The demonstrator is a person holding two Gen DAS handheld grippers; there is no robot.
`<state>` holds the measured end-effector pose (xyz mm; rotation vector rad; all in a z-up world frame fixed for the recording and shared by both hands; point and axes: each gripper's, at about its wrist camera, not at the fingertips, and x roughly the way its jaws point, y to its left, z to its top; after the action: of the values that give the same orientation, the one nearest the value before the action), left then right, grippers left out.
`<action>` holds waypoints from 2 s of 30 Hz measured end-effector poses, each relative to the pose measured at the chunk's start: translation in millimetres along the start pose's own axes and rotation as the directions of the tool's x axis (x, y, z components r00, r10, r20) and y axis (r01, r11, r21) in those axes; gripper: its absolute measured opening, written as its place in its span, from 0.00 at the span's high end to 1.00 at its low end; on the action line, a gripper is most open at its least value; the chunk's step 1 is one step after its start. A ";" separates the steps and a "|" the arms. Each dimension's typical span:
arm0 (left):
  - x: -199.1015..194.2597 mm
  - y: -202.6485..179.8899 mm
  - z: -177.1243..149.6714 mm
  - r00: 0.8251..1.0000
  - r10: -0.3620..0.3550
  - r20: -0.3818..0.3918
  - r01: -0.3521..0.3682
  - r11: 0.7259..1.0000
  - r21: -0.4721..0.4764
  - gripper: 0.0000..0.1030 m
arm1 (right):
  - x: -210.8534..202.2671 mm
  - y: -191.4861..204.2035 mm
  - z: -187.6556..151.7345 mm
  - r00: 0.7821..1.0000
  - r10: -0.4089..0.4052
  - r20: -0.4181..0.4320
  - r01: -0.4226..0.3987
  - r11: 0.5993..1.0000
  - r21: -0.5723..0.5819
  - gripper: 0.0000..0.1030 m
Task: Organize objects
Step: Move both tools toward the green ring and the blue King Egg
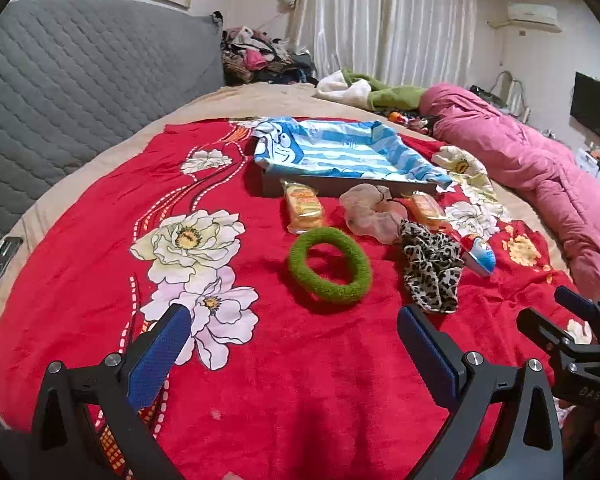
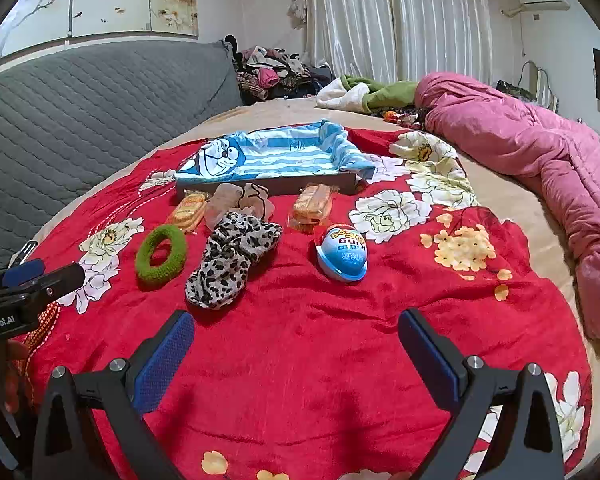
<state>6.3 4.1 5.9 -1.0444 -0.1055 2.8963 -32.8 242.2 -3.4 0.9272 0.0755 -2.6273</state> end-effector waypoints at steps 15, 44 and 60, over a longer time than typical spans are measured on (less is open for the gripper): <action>-2.6 -2.0 2.0 1.000 -0.005 0.013 0.005 1.000 -0.007 0.00 | -5.1 -1.7 2.1 1.000 0.003 0.022 -0.003 1.000 0.003 0.00; -11.8 -0.9 2.0 0.999 -0.012 0.047 0.013 0.999 -0.029 0.00 | -15.3 -9.8 5.4 0.997 0.060 0.042 -0.062 0.997 0.054 0.00; -10.9 -4.7 1.7 0.998 0.003 0.055 -0.002 1.000 -0.014 0.00 | -15.8 -10.0 5.8 0.995 0.099 0.030 -0.100 0.993 0.064 0.00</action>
<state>13.7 7.8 14.5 -0.9678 -0.1271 2.9310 -28.2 255.5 10.3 0.8931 -0.0628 -2.5627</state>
